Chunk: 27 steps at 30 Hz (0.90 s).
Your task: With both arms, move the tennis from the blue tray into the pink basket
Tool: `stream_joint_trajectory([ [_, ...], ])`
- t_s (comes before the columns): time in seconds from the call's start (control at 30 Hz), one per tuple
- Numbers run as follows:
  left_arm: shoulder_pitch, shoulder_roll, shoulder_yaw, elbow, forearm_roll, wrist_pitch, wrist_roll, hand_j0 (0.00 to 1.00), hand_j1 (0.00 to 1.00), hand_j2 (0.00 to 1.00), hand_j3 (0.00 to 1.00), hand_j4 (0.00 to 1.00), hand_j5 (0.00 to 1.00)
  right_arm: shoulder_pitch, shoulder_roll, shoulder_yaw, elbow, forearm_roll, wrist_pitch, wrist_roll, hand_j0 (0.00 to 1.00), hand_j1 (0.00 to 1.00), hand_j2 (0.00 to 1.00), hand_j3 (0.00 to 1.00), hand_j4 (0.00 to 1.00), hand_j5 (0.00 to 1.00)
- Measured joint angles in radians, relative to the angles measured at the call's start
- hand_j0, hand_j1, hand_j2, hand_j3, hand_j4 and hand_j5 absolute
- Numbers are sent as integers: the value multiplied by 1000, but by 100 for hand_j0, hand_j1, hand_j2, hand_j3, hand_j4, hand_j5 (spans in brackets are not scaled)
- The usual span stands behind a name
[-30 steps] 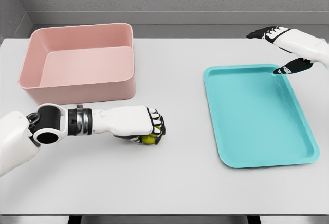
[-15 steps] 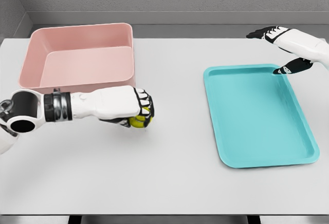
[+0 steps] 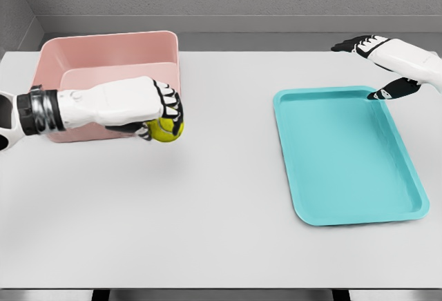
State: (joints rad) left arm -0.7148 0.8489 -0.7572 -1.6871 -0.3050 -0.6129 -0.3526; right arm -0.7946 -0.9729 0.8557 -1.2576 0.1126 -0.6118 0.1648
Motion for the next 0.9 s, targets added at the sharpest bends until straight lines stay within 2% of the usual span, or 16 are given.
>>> stream_joint_trajectory([
  [0.2,-51,5,1,16,31,0,0,40,40,40,40,40,40,0,0,0,0,0,0,0,100,100,100,100,100,100],
  [0.5,-103,0,0,125,39,0,-1,40,40,40,40,40,40,0,0,0,0,0,0,0,100,100,100,100,100,100],
  [0.9,-121,-8,3,232,41,0,0,40,40,40,40,40,40,0,1,0,0,0,0,0,100,100,100,100,100,100],
])
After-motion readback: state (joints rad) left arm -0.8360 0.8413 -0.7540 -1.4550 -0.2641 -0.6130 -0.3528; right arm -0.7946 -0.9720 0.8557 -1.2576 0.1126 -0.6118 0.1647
